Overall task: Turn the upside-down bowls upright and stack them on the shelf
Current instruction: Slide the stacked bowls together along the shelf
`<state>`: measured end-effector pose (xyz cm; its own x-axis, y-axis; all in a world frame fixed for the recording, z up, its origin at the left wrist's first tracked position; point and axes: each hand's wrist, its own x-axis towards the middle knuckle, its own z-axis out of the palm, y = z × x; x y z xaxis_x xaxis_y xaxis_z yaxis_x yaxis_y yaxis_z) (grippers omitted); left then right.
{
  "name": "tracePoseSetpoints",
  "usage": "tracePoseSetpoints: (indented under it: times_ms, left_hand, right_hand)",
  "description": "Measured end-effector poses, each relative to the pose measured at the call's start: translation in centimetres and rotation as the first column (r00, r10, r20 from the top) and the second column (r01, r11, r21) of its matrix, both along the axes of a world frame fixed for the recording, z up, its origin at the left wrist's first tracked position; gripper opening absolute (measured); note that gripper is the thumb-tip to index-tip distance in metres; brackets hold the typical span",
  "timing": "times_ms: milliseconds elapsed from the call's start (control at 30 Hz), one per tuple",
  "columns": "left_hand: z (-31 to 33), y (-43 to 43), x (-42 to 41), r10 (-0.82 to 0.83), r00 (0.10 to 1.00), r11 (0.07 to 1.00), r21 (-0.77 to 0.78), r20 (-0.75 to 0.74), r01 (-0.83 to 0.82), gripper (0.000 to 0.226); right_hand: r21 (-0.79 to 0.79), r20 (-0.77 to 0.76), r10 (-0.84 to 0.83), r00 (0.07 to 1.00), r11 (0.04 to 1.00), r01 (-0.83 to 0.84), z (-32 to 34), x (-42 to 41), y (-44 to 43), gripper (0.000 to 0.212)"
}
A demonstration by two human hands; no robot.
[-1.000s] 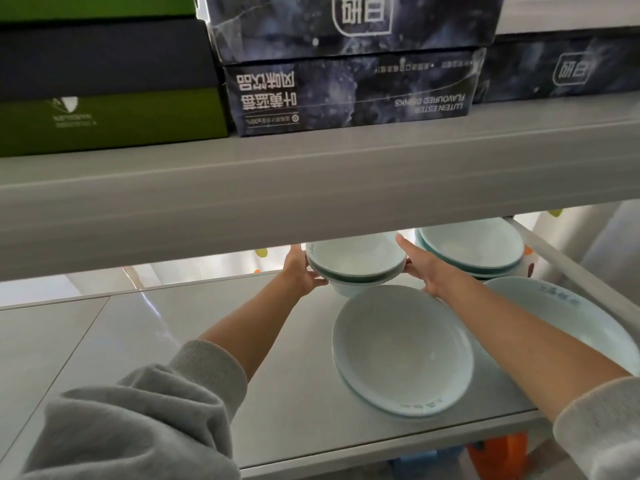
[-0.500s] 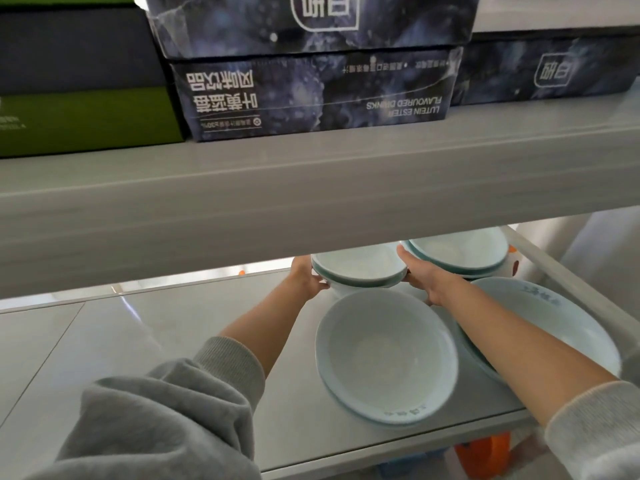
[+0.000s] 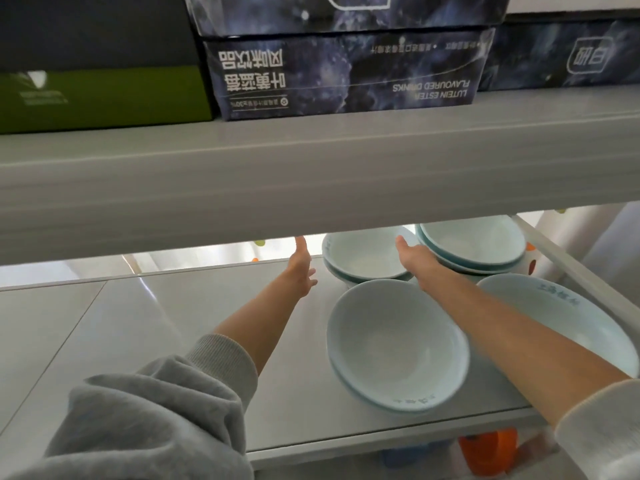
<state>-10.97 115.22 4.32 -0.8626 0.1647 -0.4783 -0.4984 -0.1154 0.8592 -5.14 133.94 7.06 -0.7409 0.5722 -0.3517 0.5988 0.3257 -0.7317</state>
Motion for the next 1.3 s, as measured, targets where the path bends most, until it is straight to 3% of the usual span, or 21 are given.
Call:
tracePoseSetpoints:
  times_ms: [133, 200, 367, 567, 667, 767, 867, 967, 1100, 1200, 1300]
  left_hand:
    - [0.0, -3.7, 0.0, 0.086, 0.996, 0.996, 0.023, -0.016, -0.085, 0.084]
    - [0.0, -5.9, 0.1, 0.133, 0.991, 0.991, 0.033, -0.021, -0.132, 0.084]
    - [-0.1, -12.4, 1.6, 0.258, 0.966, 0.964, 0.075, -0.012, -0.257, 0.076]
    - [-0.3, -21.2, 4.5, 0.298, 0.954, 0.951, 0.084, 0.026, -0.299, 0.077]
    - [0.5, -26.5, 5.9, 0.311, 0.950, 0.947, 0.083, -0.013, -0.309, 0.075]
    - [1.5, -32.5, 7.0, 0.395, 0.907, 0.918, 0.023, -0.148, -0.396, 0.066]
    - [2.2, -38.9, 7.9, 0.527, 0.764, 0.786, -0.129, -0.373, -0.605, 0.049]
    - [3.0, -45.5, 10.0, 0.562, 0.598, 0.501, -0.340, -0.571, -0.796, 0.045]
    - [2.1, -53.5, 11.7, 0.666, 0.437, 0.170, -0.448, -0.604, -0.878, 0.039]
    - [1.2, -56.7, 13.0, 0.760, 0.455, 0.114, -0.594, -0.464, -0.796, 0.051]
    - [0.1, -59.1, 13.4, 0.836, 0.460, 0.221, -0.583, -0.301, -0.782, 0.063]
  right_hand:
    - [0.292, -0.047, 0.067, 0.997, 0.955, -0.050, 0.6, -0.6, -2.9, 0.077]
    - [0.335, -0.140, 0.169, 0.976, 0.935, -0.114, 1.0, -0.9, -5.1, 0.073]
    - [-0.062, -0.333, 0.362, 0.871, 0.913, -0.403, 1.1, -1.3, -13.3, 0.040]
    - [-0.548, -0.266, 0.349, 0.899, 0.713, -0.438, -1.1, -0.5, -24.9, 0.061]
    - [-0.635, -0.217, 0.395, 0.893, 0.638, -0.437, -2.0, -0.4, -30.5, 0.065]
    - [-0.680, -0.192, 0.442, 0.876, 0.583, -0.443, -2.4, -0.3, -35.9, 0.064]
    - [-0.713, -0.191, 0.485, 0.853, 0.529, -0.460, -2.5, -0.1, -41.2, 0.065]
    - [-0.738, -0.188, 0.526, 0.830, 0.482, -0.472, -2.9, 0.4, -46.8, 0.067]
    - [-0.763, -0.186, 0.583, 0.791, 0.422, -0.490, -3.7, 1.2, -53.2, 0.071]
    - [-0.785, -0.181, 0.602, 0.778, 0.388, -0.483, -4.3, 1.9, -56.7, 0.072]
    - [-0.794, -0.183, 0.608, 0.773, 0.373, -0.481, -4.5, 2.5, -59.4, 0.072]
